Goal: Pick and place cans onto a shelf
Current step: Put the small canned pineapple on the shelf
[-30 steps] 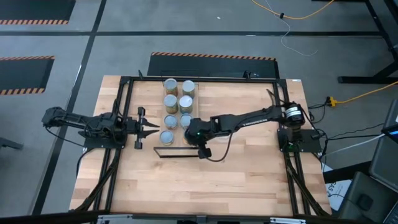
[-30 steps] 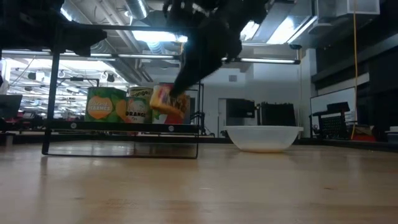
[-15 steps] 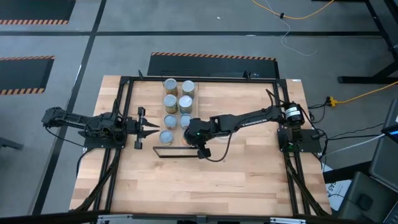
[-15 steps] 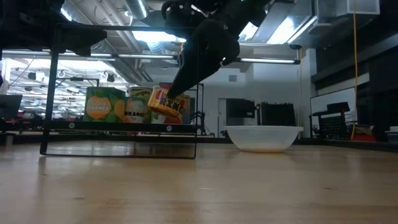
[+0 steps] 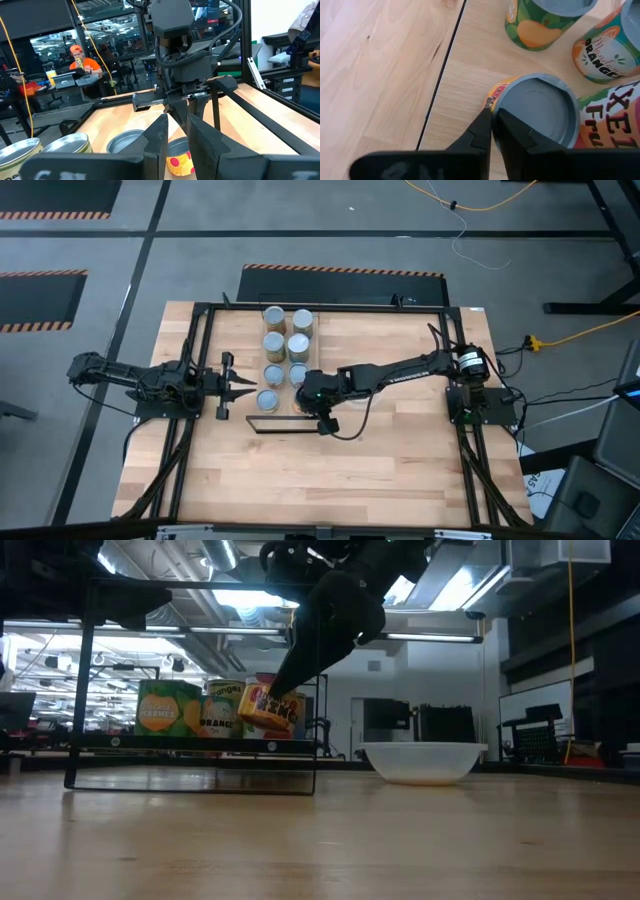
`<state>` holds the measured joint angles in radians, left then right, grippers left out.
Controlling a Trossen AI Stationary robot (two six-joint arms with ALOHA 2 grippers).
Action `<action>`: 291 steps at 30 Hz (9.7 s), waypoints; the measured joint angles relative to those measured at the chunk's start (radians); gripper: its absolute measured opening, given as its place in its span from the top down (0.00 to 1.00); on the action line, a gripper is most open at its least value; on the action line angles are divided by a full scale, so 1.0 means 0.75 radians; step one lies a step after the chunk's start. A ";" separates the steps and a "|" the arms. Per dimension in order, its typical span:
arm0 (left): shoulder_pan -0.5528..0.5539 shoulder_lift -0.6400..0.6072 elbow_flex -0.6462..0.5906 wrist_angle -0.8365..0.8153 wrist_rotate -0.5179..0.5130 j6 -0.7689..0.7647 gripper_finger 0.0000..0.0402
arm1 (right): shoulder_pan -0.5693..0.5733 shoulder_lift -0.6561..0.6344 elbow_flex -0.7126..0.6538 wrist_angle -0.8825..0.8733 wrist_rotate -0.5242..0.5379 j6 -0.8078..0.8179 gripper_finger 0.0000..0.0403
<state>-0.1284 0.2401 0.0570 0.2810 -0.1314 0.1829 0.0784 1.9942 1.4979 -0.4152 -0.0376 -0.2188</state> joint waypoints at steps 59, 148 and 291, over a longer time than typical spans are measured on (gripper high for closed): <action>-0.001 0.000 0.000 -0.005 0.000 0.000 0.84 | 0.000 0.002 0.000 -0.008 0.004 0.149 0.68; -0.001 0.000 0.000 -0.064 0.030 -0.033 0.84 | -0.189 0.014 0.233 -0.644 -0.335 0.836 0.68; -0.001 0.000 0.000 -0.084 0.054 -0.031 0.84 | -0.168 0.114 0.219 -0.271 -0.220 0.083 0.84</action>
<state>-0.1287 0.2401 0.0570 0.2176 -0.0906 0.1596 -0.0479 2.0796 1.6623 -0.6186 -0.2024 -0.1566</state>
